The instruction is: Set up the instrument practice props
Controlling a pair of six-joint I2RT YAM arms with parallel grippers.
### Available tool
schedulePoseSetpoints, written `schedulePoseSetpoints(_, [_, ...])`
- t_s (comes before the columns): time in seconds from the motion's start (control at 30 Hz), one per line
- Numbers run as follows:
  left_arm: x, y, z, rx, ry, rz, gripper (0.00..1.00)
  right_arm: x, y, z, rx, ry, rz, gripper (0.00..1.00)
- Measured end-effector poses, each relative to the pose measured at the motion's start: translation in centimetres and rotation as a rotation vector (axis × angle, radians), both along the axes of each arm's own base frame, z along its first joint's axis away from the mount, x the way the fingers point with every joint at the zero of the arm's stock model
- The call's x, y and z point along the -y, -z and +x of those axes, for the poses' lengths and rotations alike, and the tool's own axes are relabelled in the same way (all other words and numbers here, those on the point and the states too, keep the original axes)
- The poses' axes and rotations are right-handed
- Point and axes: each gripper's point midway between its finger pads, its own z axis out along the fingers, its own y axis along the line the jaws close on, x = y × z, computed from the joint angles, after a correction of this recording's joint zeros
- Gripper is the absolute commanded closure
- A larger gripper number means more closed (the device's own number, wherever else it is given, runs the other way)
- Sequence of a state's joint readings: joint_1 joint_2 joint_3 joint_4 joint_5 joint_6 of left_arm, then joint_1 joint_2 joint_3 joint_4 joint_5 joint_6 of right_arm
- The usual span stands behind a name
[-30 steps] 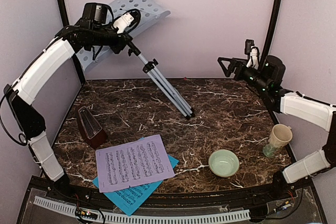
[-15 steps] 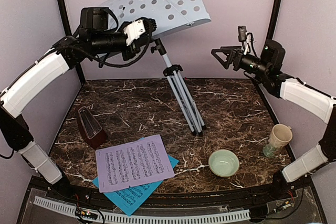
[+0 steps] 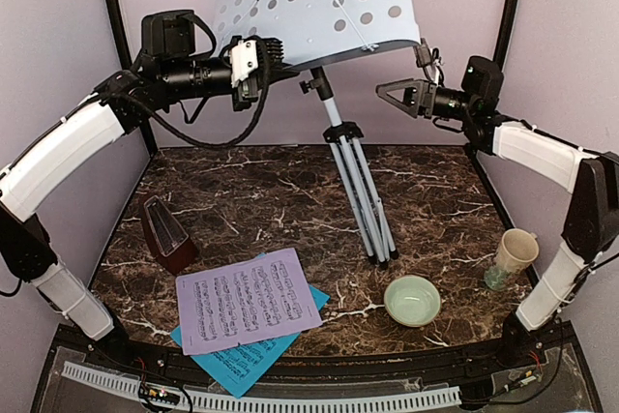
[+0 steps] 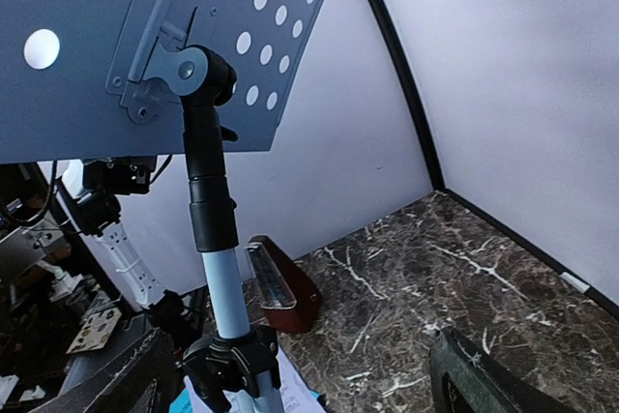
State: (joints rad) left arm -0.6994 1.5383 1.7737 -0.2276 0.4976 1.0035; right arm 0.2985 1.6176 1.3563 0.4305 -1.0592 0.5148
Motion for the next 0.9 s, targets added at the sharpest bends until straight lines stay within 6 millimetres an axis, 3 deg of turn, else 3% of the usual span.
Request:
schedulePoseSetpoints(0.23, [0.8, -0.6, -1.3, 0.054, 0.062, -0.008, 1.00, -1.7, 0.0, -0.9, -0.089, -0.184, 0.018, 0.17])
schedulePoseSetpoints(0.63, [1.8, -0.7, -2.6, 0.132, 0.105, 0.015, 1.00, -5.0, -3.7, -3.5, -0.023, -0.290, -0.014, 0.25])
schedulePoseSetpoints(0.9, [2.1, -0.7, -3.1, 0.153, 0.119, 0.021, 1.00, -7.2, -2.0, -4.8, -0.022, -0.316, -0.083, 0.33])
